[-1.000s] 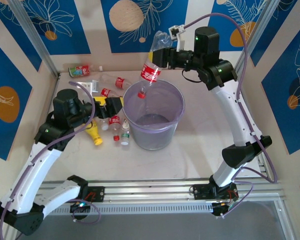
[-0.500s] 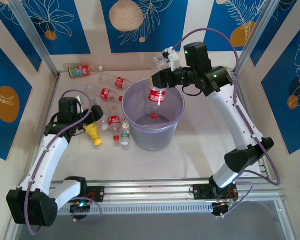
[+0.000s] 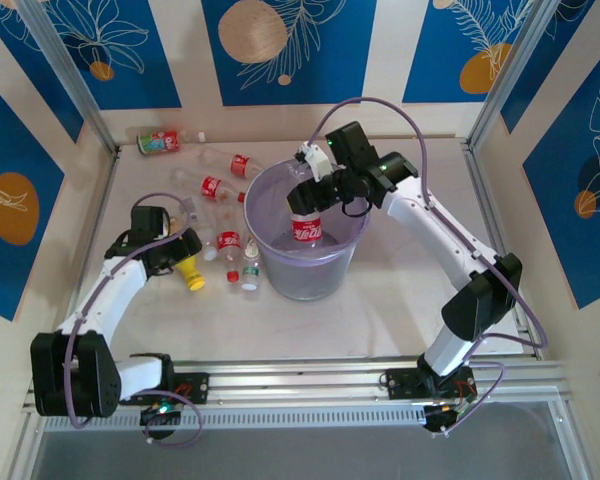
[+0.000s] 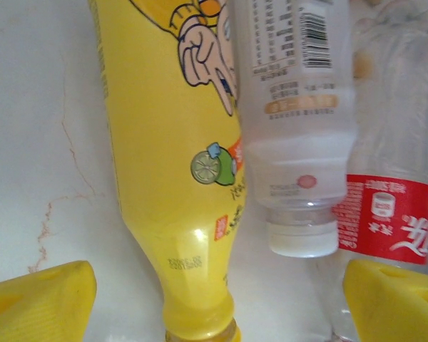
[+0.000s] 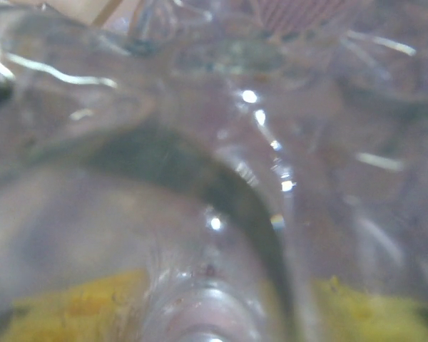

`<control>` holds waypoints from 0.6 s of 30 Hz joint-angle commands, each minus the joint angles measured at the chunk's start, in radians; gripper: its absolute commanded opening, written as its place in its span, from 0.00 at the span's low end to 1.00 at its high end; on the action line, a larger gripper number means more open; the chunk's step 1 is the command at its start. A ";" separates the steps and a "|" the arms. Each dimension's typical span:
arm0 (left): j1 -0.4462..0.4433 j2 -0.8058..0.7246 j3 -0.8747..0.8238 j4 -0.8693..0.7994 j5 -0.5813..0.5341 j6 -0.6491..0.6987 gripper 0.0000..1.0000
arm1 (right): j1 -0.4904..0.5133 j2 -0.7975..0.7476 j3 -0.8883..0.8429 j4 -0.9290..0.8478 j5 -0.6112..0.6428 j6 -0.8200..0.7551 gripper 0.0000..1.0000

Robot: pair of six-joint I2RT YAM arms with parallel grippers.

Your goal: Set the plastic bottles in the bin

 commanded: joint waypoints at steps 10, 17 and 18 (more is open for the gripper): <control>0.039 0.148 -0.001 0.128 -0.051 0.008 0.88 | 0.012 0.006 -0.127 0.116 0.000 -0.015 0.58; 0.039 0.198 0.005 0.149 -0.069 0.011 0.86 | 0.011 0.005 -0.140 0.122 -0.005 -0.015 0.68; 0.038 0.204 0.007 0.151 -0.069 0.011 0.86 | 0.011 0.005 -0.139 0.121 -0.006 -0.015 0.69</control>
